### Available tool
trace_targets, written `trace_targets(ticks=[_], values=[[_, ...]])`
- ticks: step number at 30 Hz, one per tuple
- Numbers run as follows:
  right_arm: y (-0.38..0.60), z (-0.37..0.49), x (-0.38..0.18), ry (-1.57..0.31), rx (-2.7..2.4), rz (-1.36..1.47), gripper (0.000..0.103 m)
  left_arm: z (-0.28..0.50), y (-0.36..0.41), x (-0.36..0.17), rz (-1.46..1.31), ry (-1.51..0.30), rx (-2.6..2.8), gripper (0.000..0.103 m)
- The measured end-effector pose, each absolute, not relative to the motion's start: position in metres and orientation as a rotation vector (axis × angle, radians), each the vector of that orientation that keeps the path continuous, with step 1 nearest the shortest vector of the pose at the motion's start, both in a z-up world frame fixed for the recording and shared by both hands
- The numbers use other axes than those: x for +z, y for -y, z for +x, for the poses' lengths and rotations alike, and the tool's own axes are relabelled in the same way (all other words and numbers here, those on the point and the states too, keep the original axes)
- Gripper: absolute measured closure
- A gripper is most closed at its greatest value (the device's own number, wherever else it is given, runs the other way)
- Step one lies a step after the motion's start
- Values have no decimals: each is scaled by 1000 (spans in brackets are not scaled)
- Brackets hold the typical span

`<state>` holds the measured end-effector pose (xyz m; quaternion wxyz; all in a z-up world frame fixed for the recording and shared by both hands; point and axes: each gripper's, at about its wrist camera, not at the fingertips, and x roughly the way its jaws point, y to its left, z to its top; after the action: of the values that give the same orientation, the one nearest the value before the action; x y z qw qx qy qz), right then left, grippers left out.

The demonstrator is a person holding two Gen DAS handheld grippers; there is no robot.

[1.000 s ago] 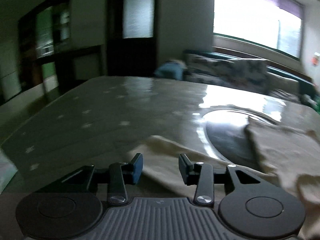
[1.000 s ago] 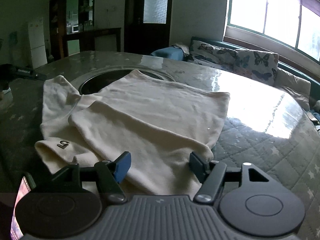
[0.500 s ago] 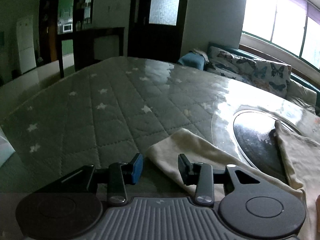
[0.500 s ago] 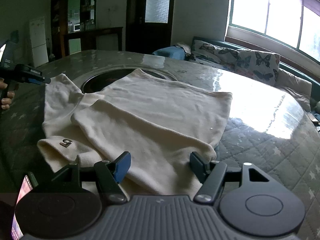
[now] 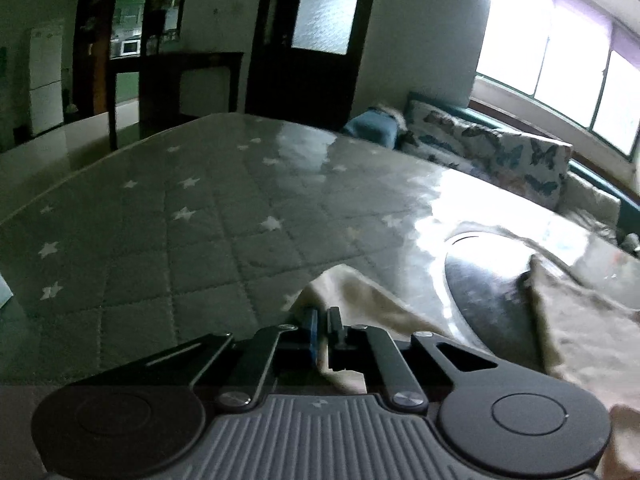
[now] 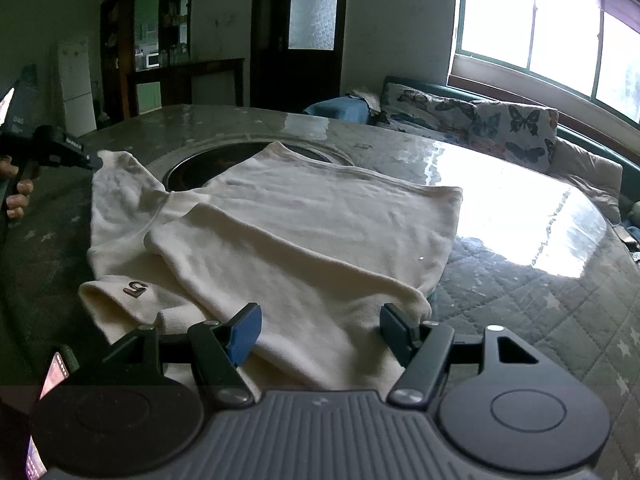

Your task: Fold clothes

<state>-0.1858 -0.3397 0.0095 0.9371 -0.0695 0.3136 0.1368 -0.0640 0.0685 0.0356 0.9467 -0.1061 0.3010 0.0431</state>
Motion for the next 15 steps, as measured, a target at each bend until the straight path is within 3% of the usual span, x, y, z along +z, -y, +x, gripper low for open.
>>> trace_targets(ticks=[15], values=[[342,-190,11,-622,279,-117,36,-94,18,95,-197,-499,-274,98]])
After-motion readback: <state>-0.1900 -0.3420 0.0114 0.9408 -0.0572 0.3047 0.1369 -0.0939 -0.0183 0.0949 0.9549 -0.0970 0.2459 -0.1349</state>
